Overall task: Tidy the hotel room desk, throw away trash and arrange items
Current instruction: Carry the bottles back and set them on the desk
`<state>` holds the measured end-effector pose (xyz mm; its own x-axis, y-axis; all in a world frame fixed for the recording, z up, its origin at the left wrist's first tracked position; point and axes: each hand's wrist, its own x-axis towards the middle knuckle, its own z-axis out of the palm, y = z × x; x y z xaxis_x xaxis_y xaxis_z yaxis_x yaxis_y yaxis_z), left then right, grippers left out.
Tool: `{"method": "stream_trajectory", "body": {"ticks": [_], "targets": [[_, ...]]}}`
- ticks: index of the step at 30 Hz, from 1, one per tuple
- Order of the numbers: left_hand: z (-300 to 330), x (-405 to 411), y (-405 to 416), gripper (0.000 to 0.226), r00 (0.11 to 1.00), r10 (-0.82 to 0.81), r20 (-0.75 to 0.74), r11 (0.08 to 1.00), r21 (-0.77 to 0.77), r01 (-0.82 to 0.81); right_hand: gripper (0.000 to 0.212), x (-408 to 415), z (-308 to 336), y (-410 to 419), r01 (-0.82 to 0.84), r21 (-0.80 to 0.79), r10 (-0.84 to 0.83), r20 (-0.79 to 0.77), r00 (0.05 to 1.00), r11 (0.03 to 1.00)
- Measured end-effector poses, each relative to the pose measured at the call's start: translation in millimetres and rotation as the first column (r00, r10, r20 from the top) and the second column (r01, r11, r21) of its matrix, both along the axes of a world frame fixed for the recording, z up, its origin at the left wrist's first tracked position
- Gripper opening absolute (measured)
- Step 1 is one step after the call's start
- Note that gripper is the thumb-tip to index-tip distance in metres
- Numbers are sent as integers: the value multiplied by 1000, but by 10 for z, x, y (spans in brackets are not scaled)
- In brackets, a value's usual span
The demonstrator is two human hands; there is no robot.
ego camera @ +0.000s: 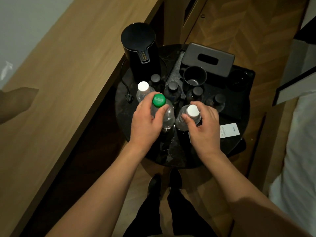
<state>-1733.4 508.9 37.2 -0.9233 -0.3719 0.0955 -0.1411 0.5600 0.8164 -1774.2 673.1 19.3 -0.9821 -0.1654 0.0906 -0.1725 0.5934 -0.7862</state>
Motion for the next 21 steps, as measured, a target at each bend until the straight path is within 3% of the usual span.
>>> {"method": "stream_trajectory", "body": {"ticks": [4, 10, 16, 21], "targets": [[79, 291, -52, 36, 996, 76, -46, 996, 39, -74, 37, 116, 57, -17, -60, -11, 59, -108, 992, 998], [127, 805, -215, 42, 970, 238, -53, 969, 76, -234, 38, 372, 178, -253, -292, 18, 288, -229, 930, 956], [206, 1477, -584, 38, 908, 414, -68, 910, 61, -411, 39, 710, 286, -785, -476, 5, 464, -227, 856, 880], [288, 2057, -947, 44, 807, 586, -76, 809, 98, -579, 40, 1118, 415, -1301, -629, 46, 625, -193, 757, 776]]}}
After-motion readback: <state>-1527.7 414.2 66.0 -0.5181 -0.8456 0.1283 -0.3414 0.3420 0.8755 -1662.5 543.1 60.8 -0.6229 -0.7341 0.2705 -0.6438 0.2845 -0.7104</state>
